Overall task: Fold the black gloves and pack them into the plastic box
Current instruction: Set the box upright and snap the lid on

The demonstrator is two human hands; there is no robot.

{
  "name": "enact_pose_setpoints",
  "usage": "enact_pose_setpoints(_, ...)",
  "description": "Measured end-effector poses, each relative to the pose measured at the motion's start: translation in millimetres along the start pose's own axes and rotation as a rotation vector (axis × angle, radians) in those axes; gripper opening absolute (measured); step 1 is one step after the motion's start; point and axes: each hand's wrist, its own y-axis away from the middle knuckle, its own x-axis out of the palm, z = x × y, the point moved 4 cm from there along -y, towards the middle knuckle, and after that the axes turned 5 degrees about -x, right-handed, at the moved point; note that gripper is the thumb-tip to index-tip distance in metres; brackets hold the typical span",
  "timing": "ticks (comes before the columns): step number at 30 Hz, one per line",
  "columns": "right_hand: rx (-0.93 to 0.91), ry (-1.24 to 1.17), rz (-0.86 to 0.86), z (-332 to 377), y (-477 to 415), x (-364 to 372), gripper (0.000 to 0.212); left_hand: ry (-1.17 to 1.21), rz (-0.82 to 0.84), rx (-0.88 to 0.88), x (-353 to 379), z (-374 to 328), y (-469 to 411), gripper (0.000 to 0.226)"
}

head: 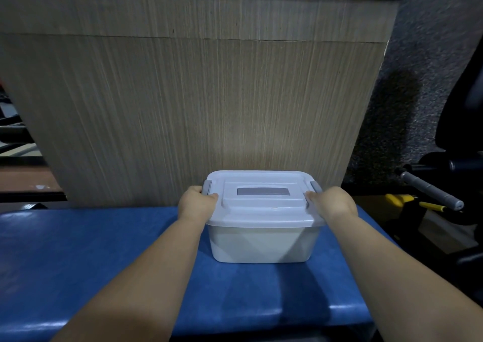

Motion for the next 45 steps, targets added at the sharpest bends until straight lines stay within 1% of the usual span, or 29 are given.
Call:
enact_pose_setpoints(1, -0.003, 0.012, -0.002, 1, 0, 0, 0.033, -0.002, 0.001, 0.003, 0, -1, 1, 0.037)
enact_pose_setpoints(4, 0.006, -0.004, -0.020, -1, 0, 0, 0.041, -0.005, 0.005, 0.014, 1, -2, 2, 0.038)
enact_pose_setpoints(8, 0.002, -0.047, 0.003, -3, 5, -1, 0.046, 0.008, 0.049, 0.048, 0, -5, 12, 0.046)
enact_pose_setpoints(10, -0.039, -0.120, 0.023, -5, 7, -2, 0.047, 0.007, 0.074, 0.076, -1, -5, 17, 0.050)
enact_pose_setpoints(13, -0.128, -0.293, 0.004, -13, 16, -1, 0.060, -0.046, 0.101, 0.137, 2, 1, 24, 0.055)
enact_pose_setpoints(16, -0.202, -0.349, 0.011, -18, 30, 6, 0.067, -0.183, 0.072, 0.213, 4, 4, 37, 0.061)
enact_pose_setpoints(17, -0.214, -0.350, 0.007, -18, 34, 9, 0.067, -0.196, 0.073, 0.247, 4, 4, 40, 0.064)
enact_pose_setpoints(20, -0.226, -0.350, -0.041, -15, 36, 12, 0.067, -0.218, 0.131, 0.325, 1, 4, 45, 0.071)
enact_pose_setpoints(23, -0.236, -0.331, -0.037, -11, 30, 14, 0.066, -0.241, 0.165, 0.346, 0, 4, 41, 0.075)
enact_pose_setpoints(30, -0.263, -0.335, 0.006, -2, 7, 26, 0.066, -0.224, 0.119, 0.357, 3, 5, 23, 0.079)
enact_pose_setpoints(38, -0.245, -0.331, 0.011, 13, -6, 42, 0.066, -0.203, 0.116, 0.354, 1, 8, -7, 0.085)
enact_pose_setpoints(45, -0.237, -0.356, -0.014, 13, -10, 45, 0.064, -0.192, 0.119, 0.373, 2, 10, -14, 0.085)
